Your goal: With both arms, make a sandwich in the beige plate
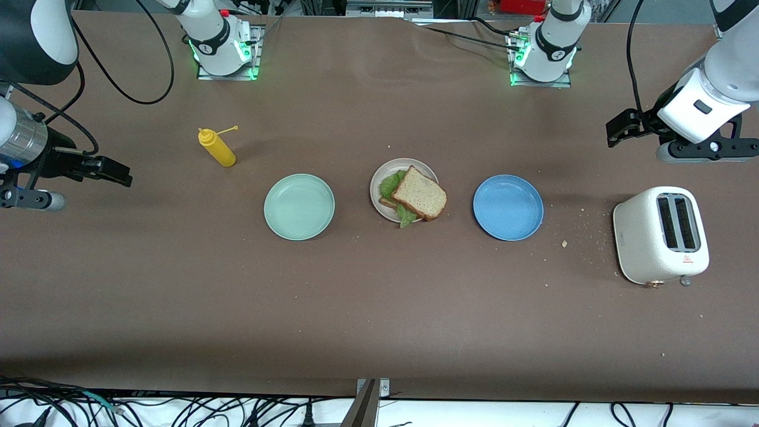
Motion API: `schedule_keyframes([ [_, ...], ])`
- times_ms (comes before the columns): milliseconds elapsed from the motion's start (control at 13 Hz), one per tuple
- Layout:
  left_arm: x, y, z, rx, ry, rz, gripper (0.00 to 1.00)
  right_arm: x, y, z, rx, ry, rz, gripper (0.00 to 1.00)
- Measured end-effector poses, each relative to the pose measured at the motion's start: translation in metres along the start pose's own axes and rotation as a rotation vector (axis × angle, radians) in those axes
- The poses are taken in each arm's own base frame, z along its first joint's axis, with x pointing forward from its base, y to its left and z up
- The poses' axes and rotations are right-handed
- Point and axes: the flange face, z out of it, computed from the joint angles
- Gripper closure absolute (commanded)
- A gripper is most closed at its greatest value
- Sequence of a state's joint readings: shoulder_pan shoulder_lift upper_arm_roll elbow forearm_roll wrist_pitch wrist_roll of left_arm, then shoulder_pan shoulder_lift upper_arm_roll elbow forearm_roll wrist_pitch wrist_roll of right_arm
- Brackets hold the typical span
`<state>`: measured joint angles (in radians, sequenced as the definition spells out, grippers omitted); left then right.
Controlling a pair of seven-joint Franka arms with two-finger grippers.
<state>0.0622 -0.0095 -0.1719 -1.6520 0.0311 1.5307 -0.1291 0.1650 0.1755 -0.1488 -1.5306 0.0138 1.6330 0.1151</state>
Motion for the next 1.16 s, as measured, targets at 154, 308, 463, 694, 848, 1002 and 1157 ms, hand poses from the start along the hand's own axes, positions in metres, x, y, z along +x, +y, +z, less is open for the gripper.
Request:
schedule_keyframes([
  [154,0.0,0.0,0.0,0.0,0.0,0.0,0.0,0.0,0.0,0.0,0.0,0.0,0.0,0.0],
  [308,-0.0001,0.0,0.0,0.0,-0.001,0.0,0.0,0.0,0.0,0.0,0.0,0.0,0.0,0.0],
  [463,-0.0001,0.0,0.0001,0.0,-0.001,0.0,0.0,0.0,0.0,0.0,0.0,0.0,0.0,0.0],
  [694,-0.0001,0.0,0.0001,0.0,-0.001,0.0,0.0,0.0,-0.0001,0.0,0.001,0.0,0.001,0.0],
  [848,-0.0001,0.0,0.0001,0.0,-0.001,0.0,0.0,-0.0001,-0.0005,0.0,0.004,0.0,0.001,0.0],
  [1002,-0.0001,0.0,0.0001,0.0,-0.001,0.0,0.0,-0.0003,-0.0028,-0.0001,0.025,-0.002,0.001,0.0],
  [1157,-0.0001,0.0,0.0001,0.0,-0.001,0.0,0.0,-0.0003,-0.0034,-0.0001,0.028,-0.002,0.0,0.0],
])
